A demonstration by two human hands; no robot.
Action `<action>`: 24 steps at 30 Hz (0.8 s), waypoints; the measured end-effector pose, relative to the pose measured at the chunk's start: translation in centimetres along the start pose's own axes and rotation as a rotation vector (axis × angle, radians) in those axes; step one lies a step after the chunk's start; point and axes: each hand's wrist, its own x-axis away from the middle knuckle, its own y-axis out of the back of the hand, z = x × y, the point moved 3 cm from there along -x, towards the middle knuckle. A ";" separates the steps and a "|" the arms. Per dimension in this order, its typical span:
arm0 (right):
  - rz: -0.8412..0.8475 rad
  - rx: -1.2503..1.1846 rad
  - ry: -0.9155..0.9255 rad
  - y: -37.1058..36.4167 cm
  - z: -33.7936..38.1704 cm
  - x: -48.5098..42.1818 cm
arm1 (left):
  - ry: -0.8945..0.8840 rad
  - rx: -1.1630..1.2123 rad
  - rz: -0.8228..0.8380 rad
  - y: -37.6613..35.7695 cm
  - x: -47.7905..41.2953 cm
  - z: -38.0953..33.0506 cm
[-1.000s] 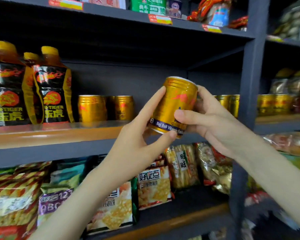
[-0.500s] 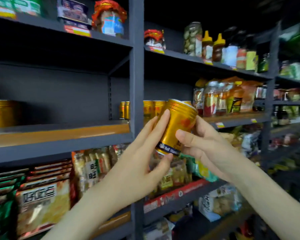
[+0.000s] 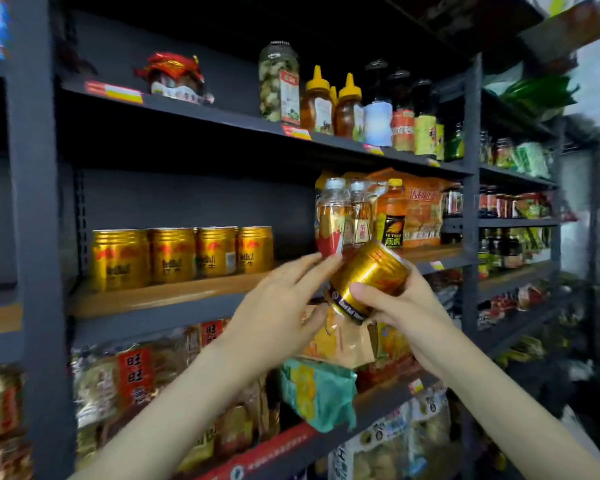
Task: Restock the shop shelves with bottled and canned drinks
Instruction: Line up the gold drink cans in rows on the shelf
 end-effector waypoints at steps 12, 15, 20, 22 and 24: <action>-0.060 0.288 0.306 -2.8 0.6 -13.9 | 0.301 -0.561 0.026 -2.4 -5.3 9.6; -0.018 0.392 0.296 -4.0 -0.5 -15.2 | 0.330 -0.619 0.079 -2.8 -5.4 10.5; 0.102 0.539 0.337 -5.2 -0.3 -16.7 | 0.329 -0.657 0.107 -2.7 -5.3 10.8; 0.172 0.549 0.379 -5.6 0.0 -17.5 | 0.323 -0.674 0.104 -2.5 -5.5 10.8; 0.222 0.620 0.399 -5.8 -0.2 -18.3 | 0.320 -0.698 0.112 -2.3 -5.9 10.7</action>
